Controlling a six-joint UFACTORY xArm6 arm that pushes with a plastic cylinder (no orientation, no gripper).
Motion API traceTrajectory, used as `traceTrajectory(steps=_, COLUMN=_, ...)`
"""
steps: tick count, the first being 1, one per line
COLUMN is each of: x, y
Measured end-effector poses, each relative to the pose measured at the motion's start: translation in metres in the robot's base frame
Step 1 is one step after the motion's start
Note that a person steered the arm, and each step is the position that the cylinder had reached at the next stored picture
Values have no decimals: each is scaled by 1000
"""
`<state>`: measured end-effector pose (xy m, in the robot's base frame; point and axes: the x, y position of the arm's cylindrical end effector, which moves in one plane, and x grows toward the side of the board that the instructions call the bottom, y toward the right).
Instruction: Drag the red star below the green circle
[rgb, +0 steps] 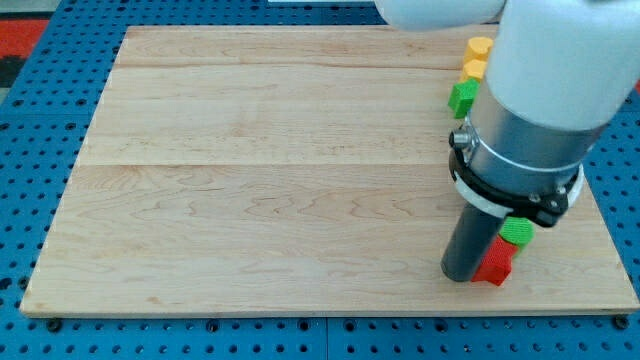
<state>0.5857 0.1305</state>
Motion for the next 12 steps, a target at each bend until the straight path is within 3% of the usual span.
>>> traceTrajectory(steps=2, x=33, y=18)
traceTrajectory(steps=4, x=0, y=-28)
traceTrajectory(steps=6, x=-1, y=-25)
traceTrajectory(steps=10, x=-51, y=3)
traceTrajectory(steps=12, x=-12, y=20)
